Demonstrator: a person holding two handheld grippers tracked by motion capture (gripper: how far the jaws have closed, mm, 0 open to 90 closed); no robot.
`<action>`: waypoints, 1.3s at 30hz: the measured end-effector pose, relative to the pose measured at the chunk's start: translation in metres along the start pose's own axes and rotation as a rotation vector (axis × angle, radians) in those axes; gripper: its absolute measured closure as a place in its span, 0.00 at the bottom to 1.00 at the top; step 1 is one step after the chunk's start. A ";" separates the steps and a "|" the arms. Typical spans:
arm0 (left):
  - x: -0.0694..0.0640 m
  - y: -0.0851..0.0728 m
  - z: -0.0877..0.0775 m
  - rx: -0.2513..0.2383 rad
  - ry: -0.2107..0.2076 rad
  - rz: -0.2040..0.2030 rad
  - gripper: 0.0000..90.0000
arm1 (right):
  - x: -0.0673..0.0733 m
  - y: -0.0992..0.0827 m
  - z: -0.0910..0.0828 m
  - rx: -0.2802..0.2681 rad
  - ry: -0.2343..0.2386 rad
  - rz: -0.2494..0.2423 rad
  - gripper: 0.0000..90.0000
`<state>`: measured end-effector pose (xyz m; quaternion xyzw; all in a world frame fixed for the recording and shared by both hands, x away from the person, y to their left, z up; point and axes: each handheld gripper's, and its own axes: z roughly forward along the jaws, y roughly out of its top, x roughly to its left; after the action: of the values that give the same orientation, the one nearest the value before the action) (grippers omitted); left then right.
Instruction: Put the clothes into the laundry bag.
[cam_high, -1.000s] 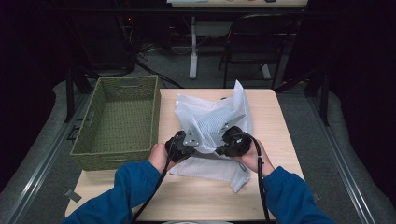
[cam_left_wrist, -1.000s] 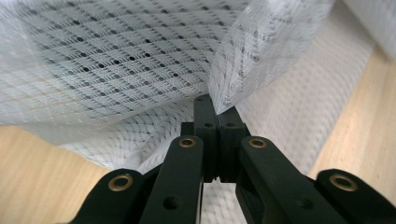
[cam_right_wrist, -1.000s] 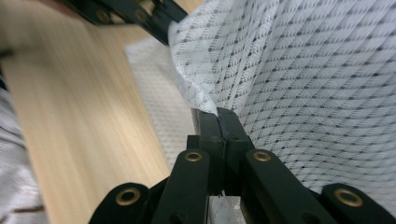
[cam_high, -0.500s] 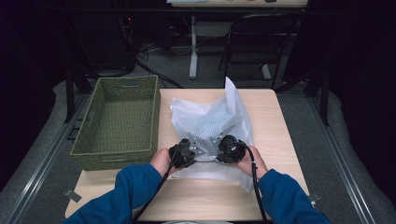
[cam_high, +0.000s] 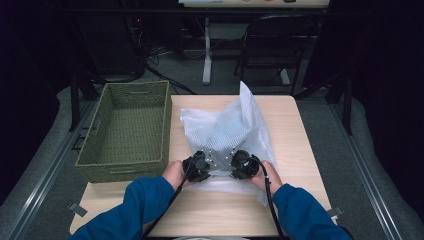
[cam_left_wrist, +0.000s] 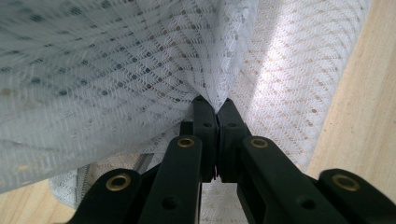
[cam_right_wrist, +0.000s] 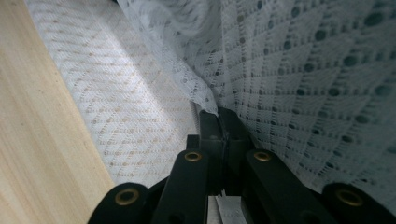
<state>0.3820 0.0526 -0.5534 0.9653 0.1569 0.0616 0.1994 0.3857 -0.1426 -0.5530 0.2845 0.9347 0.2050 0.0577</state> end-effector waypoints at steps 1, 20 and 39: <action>0.000 0.000 0.000 -0.005 -0.001 -0.002 0.99 | 0.000 0.000 0.000 0.001 -0.001 0.000 1.00; 0.000 -0.003 -0.025 -0.002 -0.044 -0.052 0.35 | 0.001 0.003 -0.034 -0.020 0.090 -0.003 0.36; -0.018 -0.033 -0.118 -0.172 0.029 -0.080 0.16 | 0.015 -0.024 -0.107 -0.205 -0.002 0.096 0.09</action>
<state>0.3348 0.1181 -0.4602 0.9365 0.1924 0.0809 0.2817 0.3370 -0.1897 -0.4659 0.3218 0.8941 0.3017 0.0776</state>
